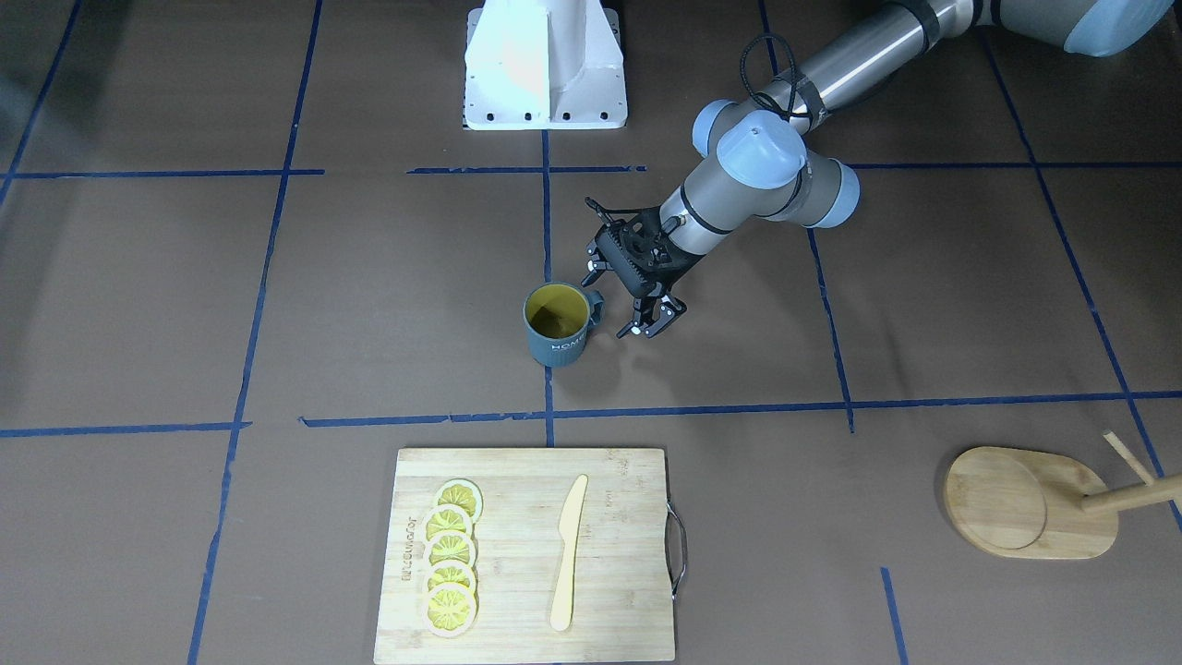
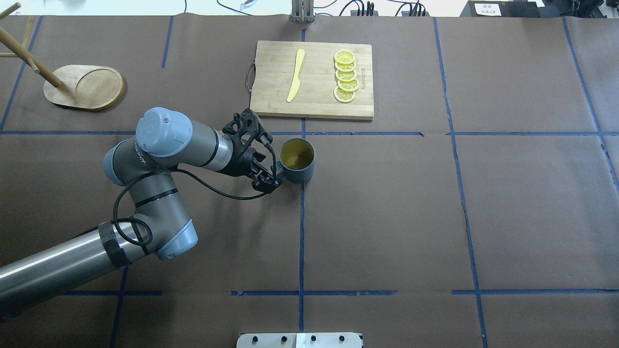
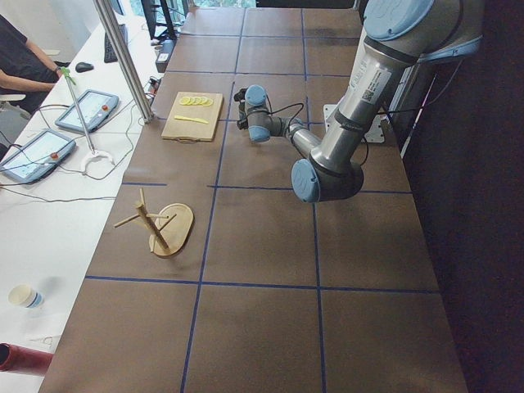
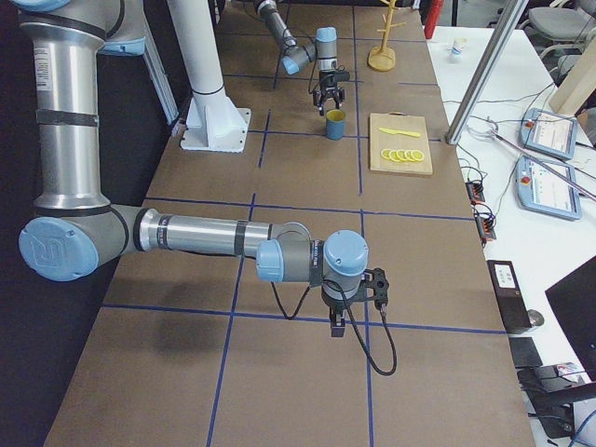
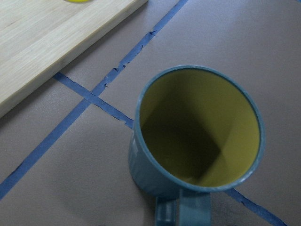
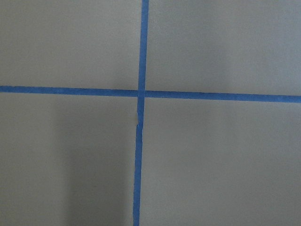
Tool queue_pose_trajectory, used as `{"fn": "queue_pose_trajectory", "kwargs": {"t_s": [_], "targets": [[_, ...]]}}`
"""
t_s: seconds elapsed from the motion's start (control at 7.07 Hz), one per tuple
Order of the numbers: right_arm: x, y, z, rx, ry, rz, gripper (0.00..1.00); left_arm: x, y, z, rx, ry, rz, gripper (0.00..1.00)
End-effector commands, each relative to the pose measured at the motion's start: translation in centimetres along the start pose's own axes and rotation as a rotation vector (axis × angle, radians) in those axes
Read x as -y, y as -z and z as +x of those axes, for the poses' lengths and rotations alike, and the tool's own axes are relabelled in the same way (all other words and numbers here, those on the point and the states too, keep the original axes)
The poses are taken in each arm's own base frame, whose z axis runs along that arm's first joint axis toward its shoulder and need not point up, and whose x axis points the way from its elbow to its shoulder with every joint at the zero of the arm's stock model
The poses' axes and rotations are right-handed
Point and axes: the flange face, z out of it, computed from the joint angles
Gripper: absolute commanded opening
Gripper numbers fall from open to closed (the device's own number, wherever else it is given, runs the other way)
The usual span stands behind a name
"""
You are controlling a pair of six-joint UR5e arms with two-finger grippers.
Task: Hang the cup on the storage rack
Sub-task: 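Lower the left gripper onto the teal mug rim and grasp it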
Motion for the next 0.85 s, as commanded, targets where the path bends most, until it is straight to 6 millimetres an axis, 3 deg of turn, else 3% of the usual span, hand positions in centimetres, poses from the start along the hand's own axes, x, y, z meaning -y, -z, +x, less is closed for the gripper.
{"fn": "queue_pose_trajectory", "kwargs": {"t_s": [0.0, 0.14, 0.28, 0.42, 0.57, 0.71], "targets": [[0.06, -0.01, 0.0, 0.001, 0.0, 0.0, 1.0, 0.31, -0.59, 0.67, -0.008, 0.001, -0.002, 0.81], [0.08, 0.05, -0.06, 0.001, 0.001, 0.001, 1.0, 0.21, -0.76, 0.94, -0.012, 0.002, -0.004, 0.76], [0.15, 0.06, -0.09, 0.004, 0.003, 0.002, 1.0, 0.1, -0.79, 0.88, -0.011, 0.008, -0.007, 0.5], [0.08, 0.05, -0.12, 0.007, 0.002, 0.001, 1.0, -0.07, -0.78, 0.82, -0.011, 0.008, -0.006, 0.08], [0.07, 0.1, -0.07, 0.007, 0.001, 0.002, 1.0, -0.07, -0.55, 0.79, -0.014, 0.007, 0.004, 0.0], [0.08, 0.11, -0.08, 0.007, 0.004, 0.003, 1.0, 0.16, -0.28, 1.03, -0.019, 0.078, 0.01, 0.0]]}}
